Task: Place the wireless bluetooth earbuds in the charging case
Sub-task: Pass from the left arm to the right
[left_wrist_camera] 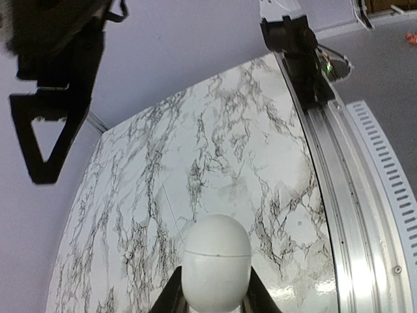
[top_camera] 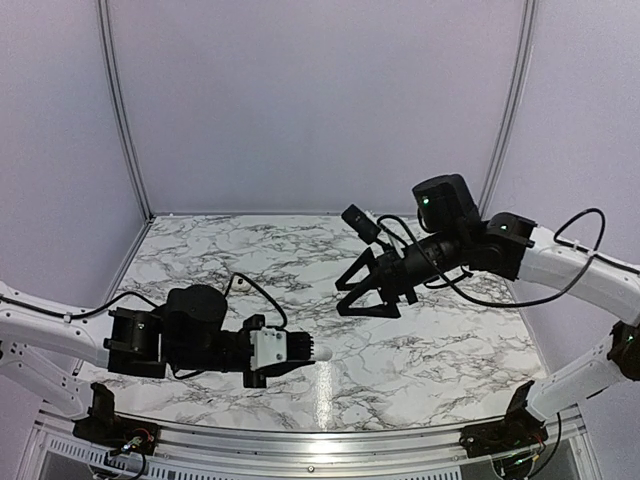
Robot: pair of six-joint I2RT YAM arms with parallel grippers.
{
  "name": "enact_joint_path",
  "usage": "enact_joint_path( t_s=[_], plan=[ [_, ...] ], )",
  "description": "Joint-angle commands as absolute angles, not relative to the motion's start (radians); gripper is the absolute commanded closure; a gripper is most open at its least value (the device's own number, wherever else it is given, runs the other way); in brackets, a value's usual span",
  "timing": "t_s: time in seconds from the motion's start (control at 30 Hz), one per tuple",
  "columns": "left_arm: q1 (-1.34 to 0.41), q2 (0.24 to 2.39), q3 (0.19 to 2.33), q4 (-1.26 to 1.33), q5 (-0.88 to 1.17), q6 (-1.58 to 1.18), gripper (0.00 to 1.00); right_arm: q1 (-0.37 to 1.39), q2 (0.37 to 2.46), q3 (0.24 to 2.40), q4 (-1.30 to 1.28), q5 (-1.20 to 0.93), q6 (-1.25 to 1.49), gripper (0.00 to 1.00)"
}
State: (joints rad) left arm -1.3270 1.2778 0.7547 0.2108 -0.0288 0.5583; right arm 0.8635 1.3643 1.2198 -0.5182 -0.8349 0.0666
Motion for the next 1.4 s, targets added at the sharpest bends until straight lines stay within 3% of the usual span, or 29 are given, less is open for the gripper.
enact_joint_path(
  t_s=[0.0,0.23,0.53,0.63,0.83,1.37],
  plan=[
    [-1.265,1.140,0.692,0.374,0.073,0.411,1.00,0.866,1.250,1.161,-0.323,-0.703,0.021,0.04],
    [-1.195,0.984,0.615,0.510,0.140,0.252,1.00,0.952,1.216,1.118,-0.169,-0.536,-0.037,0.05],
    [-1.181,0.900,0.558,0.616,0.139,0.134,1.00,1.031,1.325,1.247,-0.167,-0.476,-0.112,0.08],
    [-1.181,0.897,0.546,0.636,0.130,0.120,1.00,1.052,1.348,1.274,-0.160,-0.496,-0.115,0.17],
    [-1.178,0.885,0.519,0.677,0.109,0.096,1.00,1.078,1.364,1.287,-0.182,-0.502,-0.153,0.44],
    [-1.175,0.908,0.520,0.707,0.126,0.081,1.00,1.134,1.419,1.351,-0.266,-0.494,-0.217,0.53]
  ],
)
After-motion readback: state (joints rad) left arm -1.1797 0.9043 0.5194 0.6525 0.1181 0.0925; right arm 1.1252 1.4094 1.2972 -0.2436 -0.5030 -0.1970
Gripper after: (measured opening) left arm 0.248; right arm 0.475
